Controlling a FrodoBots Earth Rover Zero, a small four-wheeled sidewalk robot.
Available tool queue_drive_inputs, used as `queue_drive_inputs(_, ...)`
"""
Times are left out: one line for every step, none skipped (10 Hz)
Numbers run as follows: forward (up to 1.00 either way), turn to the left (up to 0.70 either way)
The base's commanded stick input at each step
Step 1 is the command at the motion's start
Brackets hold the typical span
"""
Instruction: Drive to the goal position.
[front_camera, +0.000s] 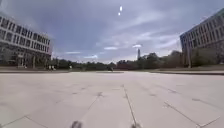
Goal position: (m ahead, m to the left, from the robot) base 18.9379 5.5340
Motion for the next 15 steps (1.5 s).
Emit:
queue_drive_inputs(0.70,0.00)
queue_drive_inputs(0.70,0.00)
queue_drive_inputs(0.70,0.00)
queue_drive_inputs(0.70,0.00)
queue_drive_inputs(0.70,0.00)
queue_drive_inputs(0.70,0.00)
queue_drive_inputs(0.70,0.00)
queue_drive_inputs(0.70,0.00)
queue_drive_inputs(0.70,0.00)
queue_drive_inputs(0.70,0.00)
queue_drive_inputs(0.70,0.00)
queue_drive_inputs(0.70,0.00)
queue_drive_inputs(0.70,0.00)
queue_drive_inputs(0.70,0.00)
queue_drive_inputs(0.70,0.00)
